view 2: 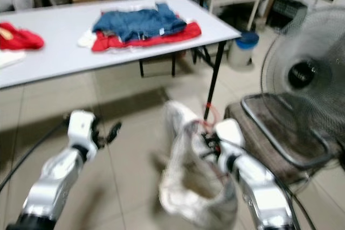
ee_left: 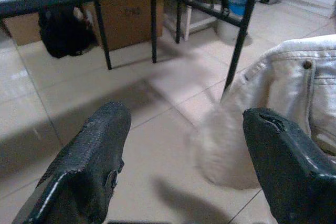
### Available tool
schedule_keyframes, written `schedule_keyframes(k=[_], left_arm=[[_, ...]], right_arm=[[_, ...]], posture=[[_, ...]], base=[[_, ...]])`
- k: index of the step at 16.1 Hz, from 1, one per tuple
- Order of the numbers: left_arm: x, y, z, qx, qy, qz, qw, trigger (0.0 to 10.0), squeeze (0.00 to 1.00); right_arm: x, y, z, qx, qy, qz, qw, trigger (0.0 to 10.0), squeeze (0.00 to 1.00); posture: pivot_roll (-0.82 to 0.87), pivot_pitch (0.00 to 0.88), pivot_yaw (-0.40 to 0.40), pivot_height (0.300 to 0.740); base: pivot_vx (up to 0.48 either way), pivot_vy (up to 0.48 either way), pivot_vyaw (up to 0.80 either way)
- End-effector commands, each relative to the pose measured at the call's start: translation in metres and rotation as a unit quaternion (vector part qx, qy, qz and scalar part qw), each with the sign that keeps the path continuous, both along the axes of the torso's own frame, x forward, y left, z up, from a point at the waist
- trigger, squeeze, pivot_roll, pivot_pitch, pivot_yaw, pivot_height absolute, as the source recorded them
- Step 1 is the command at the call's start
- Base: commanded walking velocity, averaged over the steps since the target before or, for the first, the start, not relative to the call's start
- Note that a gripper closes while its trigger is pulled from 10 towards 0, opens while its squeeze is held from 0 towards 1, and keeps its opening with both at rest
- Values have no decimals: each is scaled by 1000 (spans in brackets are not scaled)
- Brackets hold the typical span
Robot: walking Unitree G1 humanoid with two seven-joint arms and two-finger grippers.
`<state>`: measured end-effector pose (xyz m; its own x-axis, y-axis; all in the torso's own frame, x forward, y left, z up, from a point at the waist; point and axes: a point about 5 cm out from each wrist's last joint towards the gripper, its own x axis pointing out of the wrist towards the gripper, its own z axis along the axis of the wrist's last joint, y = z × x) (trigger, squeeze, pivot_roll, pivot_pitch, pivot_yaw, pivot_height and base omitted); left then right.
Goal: Hang hanger
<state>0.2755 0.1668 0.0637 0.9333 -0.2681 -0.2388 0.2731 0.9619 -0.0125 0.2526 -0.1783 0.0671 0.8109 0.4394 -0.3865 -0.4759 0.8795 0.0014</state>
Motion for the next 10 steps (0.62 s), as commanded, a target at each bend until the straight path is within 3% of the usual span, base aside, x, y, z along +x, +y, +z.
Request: schedule_keyframes(k=[1, 5, 10], left_arm=[[3, -7, 6, 3, -12, -10, 1000, 10000, 0], [1, -6, 3, 4, -6, -10, 1000, 10000, 0], [0, -5, 1, 7, -3, -15, 1000, 10000, 0]], right_arm=[[4, -3, 9, -1, -24, 7, 1000, 10000, 0], [0, 4, 3, 2, -7, 58, 998, 10000, 0], [-7, 7, -3, 5, 5, 79, 997, 10000, 0]], posture=[[-118, 0, -1, 740], [-109, 0, -4, 740], [-108, 0, 5, 740]], base=[[409, 0, 706], [401, 0, 708], [382, 0, 708]])
